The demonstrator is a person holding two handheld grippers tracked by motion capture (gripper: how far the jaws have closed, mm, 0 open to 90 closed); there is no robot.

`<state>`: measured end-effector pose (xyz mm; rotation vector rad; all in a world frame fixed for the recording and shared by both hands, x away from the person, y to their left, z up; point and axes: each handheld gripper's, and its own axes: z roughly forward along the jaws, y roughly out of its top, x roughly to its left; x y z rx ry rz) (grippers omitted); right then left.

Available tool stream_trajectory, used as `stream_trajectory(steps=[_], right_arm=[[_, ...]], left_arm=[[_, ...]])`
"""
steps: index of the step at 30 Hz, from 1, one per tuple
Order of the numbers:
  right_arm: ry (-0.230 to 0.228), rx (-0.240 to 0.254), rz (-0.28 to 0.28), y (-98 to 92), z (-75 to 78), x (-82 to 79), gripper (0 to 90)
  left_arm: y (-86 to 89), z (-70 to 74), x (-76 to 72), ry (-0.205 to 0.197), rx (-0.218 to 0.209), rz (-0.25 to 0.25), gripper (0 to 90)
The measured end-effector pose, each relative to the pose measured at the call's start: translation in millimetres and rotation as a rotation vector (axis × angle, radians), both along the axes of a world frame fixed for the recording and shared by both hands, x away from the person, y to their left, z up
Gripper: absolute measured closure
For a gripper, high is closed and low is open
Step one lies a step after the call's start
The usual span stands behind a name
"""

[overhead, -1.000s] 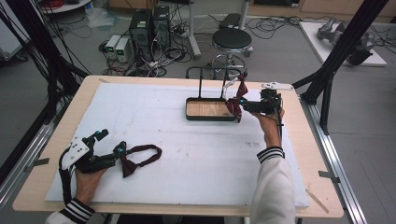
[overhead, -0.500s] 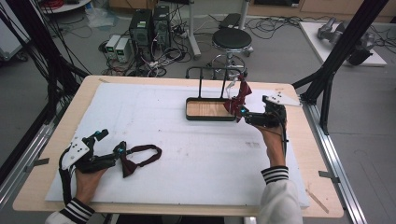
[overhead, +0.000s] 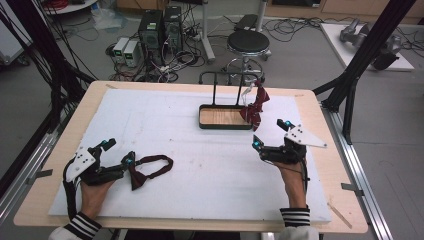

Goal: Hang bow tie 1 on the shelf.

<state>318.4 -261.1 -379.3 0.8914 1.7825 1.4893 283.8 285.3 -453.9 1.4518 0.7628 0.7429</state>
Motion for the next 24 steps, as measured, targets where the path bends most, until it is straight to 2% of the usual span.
stream_trajectory(steps=[4, 5, 9, 14, 16, 19, 24], right_arm=[[-0.029, 0.035, -0.008, -2.2, -10.8, -10.7, 0.6], [-0.028, 0.055, -0.011, -2.1, -14.4, -13.9, 0.6], [-0.036, 0.084, -0.024, -4.4, -29.2, -23.1, 0.6], [-0.017, 0.087, -0.028, -9.0, -43.8, -33.9, 1.1], [-0.004, 0.077, -0.02, -11.0, -45.2, -33.5, 1.1], [-0.016, 0.088, -0.017, -11.1, -46.7, -35.6, 1.1], [-0.011, 0.097, -0.026, -13.7, -49.7, -36.7, 1.1]], left_arm=[[0.1, 0.0, 0.0, 0.0, -0.001, 0.0, 15.4], [-0.1, -0.1, 0.0, -0.001, 0.0, 0.001, 15.4], [0.0, 0.0, -0.1, -0.001, 0.0, 0.0, 15.4], [0.0, -0.1, 0.0, 0.0, -0.001, 0.002, 15.4], [-0.2, 0.0, 0.0, -0.001, 0.001, 0.002, 15.3], [-0.5, 0.0, -0.2, -0.004, 0.004, 0.004, 15.3], [0.0, -0.1, -0.1, -0.001, -0.001, 0.005, 15.3]])
